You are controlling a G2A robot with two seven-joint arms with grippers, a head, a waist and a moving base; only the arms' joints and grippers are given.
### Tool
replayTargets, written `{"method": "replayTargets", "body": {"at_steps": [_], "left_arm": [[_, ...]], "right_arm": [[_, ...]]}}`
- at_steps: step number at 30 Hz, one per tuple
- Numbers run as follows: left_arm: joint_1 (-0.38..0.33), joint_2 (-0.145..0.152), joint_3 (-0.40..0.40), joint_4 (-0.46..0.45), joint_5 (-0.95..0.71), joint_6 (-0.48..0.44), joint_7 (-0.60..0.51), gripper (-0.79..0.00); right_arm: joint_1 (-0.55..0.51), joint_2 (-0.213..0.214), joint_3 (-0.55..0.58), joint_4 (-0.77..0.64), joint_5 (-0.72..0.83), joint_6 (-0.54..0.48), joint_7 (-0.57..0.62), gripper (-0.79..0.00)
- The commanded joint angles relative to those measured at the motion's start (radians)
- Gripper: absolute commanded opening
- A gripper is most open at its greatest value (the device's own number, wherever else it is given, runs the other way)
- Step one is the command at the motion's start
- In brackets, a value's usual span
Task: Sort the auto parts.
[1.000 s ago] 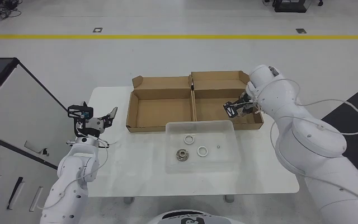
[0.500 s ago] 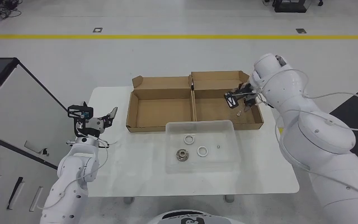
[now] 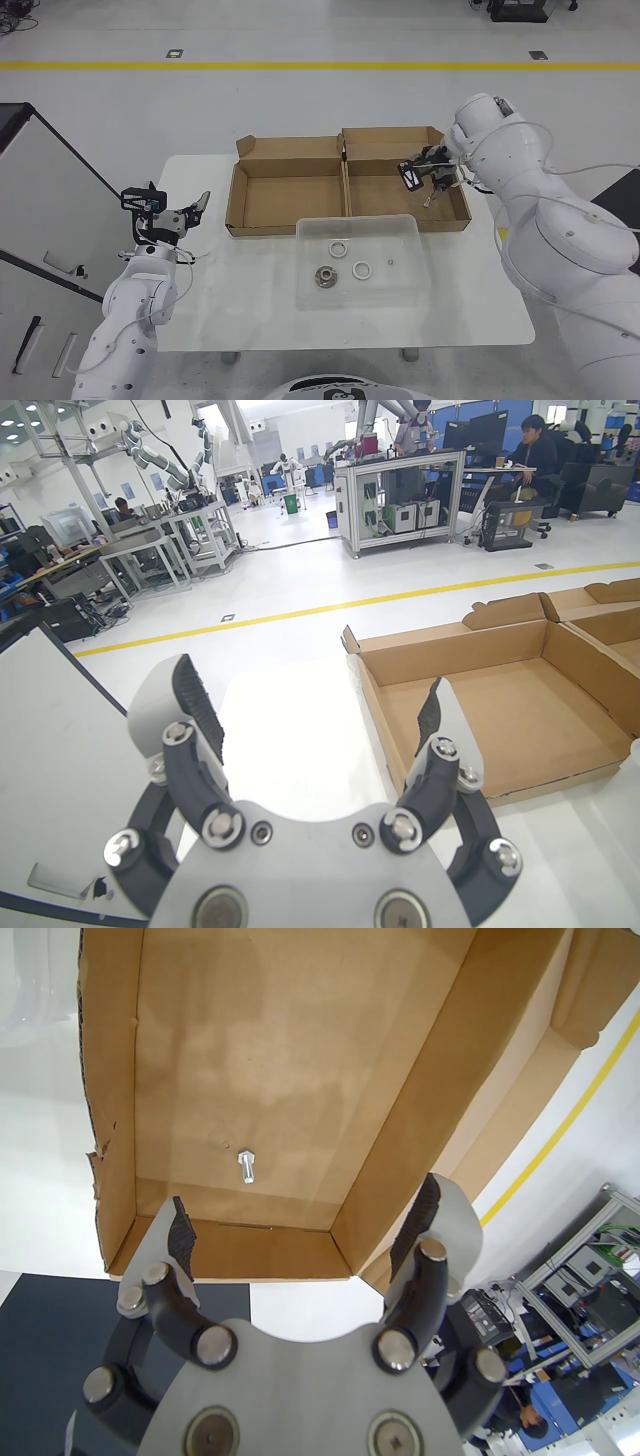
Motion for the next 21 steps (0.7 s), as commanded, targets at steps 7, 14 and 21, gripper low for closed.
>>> {"method": "replayTargets", "body": {"at_steps": [7, 14, 21], "left_arm": [[0.0, 0.0, 0.0, 0.0, 0.0, 0.0, 0.0, 0.0], [0.0, 0.0, 0.0, 0.0, 0.0, 0.0, 0.0, 0.0], [0.0, 0.0, 0.0, 0.0, 0.0, 0.0, 0.0, 0.0]], "right_arm": [[0.002, 0.003, 0.011, -0.041, 0.045, 0.0, 0.007, 0.0], [0.027, -0.011, -0.003, -0.074, 0.106, 0.0, 0.028, 0.0], [0.046, -0.048, -0.003, -0.07, 0.195, 0.0, 0.091, 0.0]]}}
